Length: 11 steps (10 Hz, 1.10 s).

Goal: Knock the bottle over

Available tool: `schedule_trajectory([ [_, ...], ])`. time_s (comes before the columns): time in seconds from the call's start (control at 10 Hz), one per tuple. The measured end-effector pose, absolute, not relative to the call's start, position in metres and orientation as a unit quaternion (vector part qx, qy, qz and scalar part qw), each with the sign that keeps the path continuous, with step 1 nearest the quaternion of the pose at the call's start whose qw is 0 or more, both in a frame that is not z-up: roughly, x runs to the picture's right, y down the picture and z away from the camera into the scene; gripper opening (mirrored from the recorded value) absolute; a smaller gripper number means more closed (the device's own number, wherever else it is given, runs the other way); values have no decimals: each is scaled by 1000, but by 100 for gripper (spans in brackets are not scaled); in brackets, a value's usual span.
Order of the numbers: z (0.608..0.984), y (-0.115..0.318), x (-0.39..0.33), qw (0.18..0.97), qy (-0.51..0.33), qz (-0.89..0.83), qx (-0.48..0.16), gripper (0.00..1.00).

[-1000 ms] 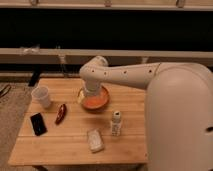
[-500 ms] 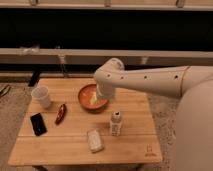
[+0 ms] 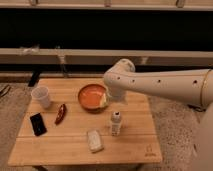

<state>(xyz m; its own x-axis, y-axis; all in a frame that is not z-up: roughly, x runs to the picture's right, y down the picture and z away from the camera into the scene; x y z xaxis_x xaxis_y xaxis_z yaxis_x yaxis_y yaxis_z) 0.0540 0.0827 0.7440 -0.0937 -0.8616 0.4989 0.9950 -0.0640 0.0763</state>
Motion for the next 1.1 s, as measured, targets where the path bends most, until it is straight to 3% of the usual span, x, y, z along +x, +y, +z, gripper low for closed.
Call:
schedule_trajectory([
  [0.6, 703, 123, 24, 649, -243, -701, -172, 80],
  [1.1, 695, 136, 18, 643, -256, -697, -187, 80],
])
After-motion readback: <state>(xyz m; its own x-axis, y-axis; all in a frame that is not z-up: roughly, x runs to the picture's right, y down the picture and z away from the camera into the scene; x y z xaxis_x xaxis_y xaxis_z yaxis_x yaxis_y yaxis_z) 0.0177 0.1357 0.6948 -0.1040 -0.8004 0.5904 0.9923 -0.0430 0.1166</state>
